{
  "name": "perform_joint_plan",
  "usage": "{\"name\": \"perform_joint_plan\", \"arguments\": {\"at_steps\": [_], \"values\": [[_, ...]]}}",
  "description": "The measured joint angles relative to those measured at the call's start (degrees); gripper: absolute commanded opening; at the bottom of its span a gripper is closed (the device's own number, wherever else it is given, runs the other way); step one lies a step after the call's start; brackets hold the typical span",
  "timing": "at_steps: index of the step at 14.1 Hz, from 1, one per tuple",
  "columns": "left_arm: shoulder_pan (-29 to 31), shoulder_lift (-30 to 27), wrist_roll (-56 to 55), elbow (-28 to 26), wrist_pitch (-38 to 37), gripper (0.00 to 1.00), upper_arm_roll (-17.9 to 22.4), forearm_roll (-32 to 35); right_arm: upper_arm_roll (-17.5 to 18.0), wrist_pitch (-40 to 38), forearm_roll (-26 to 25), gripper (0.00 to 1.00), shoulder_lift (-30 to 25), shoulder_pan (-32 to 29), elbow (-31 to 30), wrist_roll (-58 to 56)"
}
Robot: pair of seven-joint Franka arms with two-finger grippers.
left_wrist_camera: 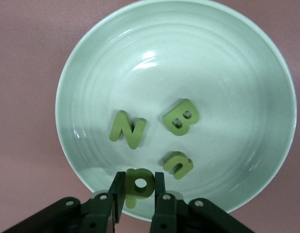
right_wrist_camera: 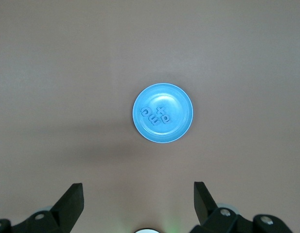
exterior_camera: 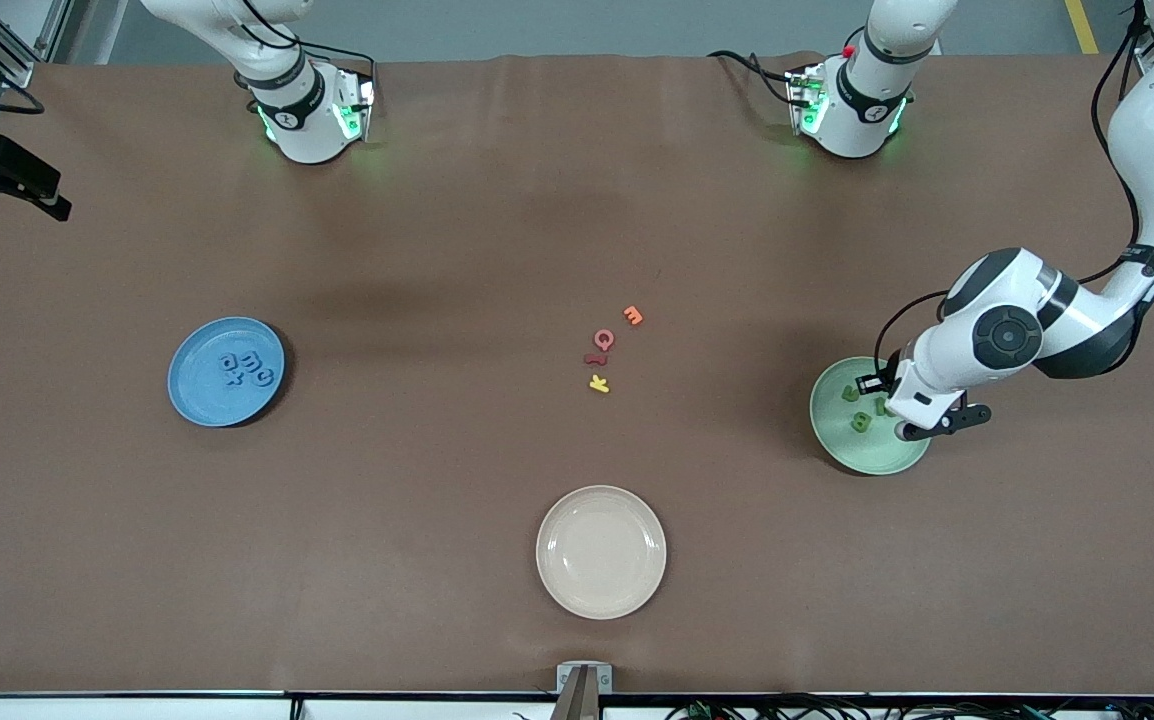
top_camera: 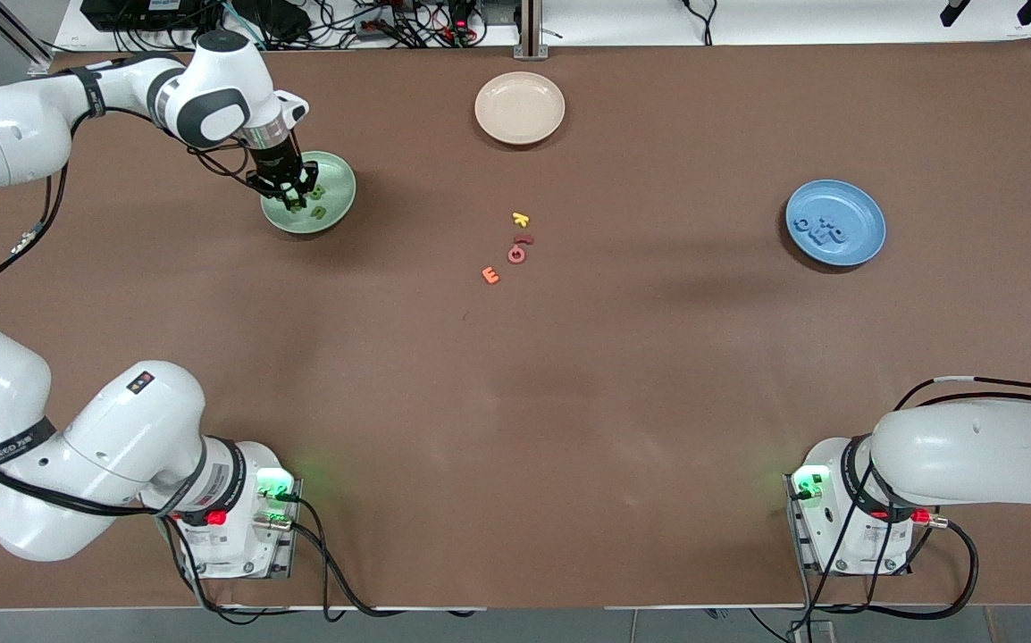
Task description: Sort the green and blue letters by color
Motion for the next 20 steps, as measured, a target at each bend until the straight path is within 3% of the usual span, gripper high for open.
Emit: {"name": "perform_joint_plan", "arguments": {"at_steps": [2,6,13,15,20], "values": [[0.0,0.0,0.0,-0.1,0.0,0.35,0.0,0.0,0.0,-0.9,0.0,1.0,1.0,0.0,1.3,0.0],[0.0,0.0,0.1,-0.2,0.0,0.48,0.1,0.0,0.0,-1.0,0.0,1.0,3.3,0.0,1.9,0.0],[0.0,0.0,0.1,0.0,0.0,0.94,0.1,0.0,0.0,-0.1,0.2,1.0,5.3,0.0,3.4,0.0],[0.0,0.0,0.1,0.1,0.0,0.99,0.1,0.0,0.0,-0.4,0.3,1.0,4.7,0.0,3.5,0.0],[0.0,0.0,0.1,0.3,0.0,0.99,0.0,0.0,0.0,-1.1,0.4,1.0,3.2,0.0,2.1,0.0]]}}
